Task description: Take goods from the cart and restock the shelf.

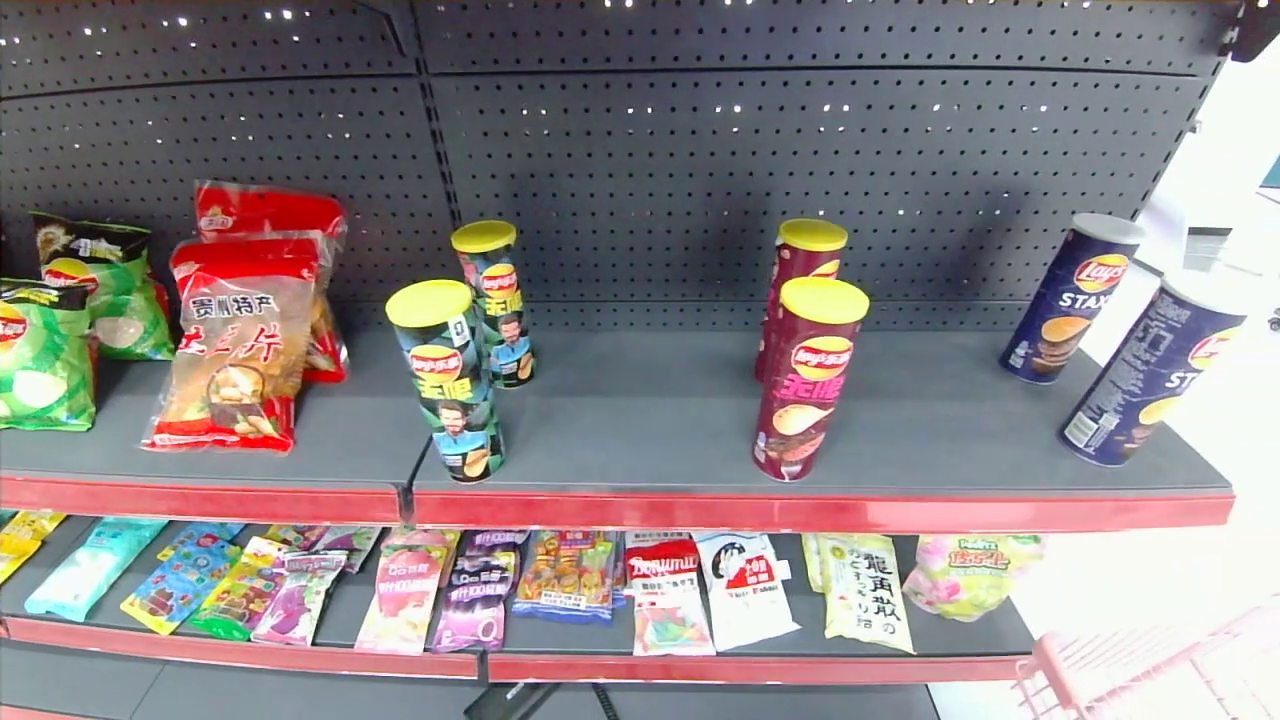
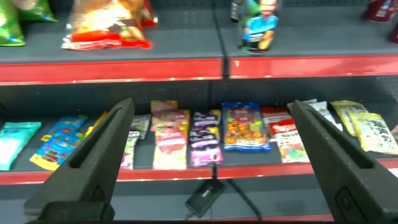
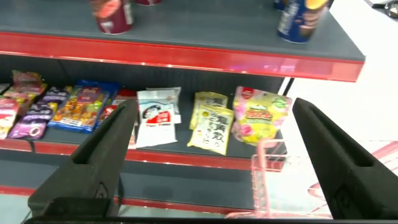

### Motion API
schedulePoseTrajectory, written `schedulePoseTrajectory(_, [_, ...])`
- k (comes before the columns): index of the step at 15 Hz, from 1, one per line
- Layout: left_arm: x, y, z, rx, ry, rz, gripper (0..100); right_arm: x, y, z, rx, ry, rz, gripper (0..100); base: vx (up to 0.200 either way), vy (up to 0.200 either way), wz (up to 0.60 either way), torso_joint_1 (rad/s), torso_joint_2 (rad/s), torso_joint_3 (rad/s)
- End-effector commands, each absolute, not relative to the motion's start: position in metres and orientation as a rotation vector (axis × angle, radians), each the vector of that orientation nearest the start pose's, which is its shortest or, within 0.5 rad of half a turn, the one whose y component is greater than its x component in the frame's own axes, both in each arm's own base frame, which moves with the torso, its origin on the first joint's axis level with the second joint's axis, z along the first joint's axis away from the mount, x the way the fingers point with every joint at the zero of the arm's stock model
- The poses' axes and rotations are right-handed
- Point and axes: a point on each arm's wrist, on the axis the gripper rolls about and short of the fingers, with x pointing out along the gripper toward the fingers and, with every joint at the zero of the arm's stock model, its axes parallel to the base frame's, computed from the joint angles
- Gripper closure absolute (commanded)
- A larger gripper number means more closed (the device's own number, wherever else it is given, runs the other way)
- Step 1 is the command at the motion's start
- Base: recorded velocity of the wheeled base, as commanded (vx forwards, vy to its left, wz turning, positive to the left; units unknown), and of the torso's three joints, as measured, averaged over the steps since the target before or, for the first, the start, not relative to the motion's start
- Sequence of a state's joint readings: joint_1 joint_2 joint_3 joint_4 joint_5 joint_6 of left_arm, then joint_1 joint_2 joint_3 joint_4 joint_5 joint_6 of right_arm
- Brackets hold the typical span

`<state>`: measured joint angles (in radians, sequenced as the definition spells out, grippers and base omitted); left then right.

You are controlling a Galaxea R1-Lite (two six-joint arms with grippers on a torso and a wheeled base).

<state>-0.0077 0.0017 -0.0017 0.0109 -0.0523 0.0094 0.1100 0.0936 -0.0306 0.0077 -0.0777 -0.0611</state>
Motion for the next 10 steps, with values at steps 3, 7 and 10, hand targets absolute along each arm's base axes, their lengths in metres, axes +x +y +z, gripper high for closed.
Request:
schedulePoseTrajectory(3, [-0.0227, -0.0010, 0.0750, 0.009, 0.010, -0.058, 0, -0.0167, -0.0036, 0.0852, -0.068, 0.074, 0.034, 0, 0.000, -0.200, 0.00, 0.002, 0.00, -0.001])
schedulePoseTrajectory(7, [-0.0227, -0.0010, 0.0749, 0.006, 0.012, -0.058, 0, -0.0167, -0.0036, 0.0852, -0.068, 0.074, 0.034, 0, 0.000, -0.100, 0.00, 0.002, 0.00, 0.002])
schedulePoseTrajectory(10, [-0.0227, -0.0010, 0.0749, 0.006, 0.012, -0.058, 0, -0.0167, -0.0037, 0.0852, -0.067, 0.074, 0.033, 0, 0.000, 0.000, 0.00, 0.000, 0.00, 0.000])
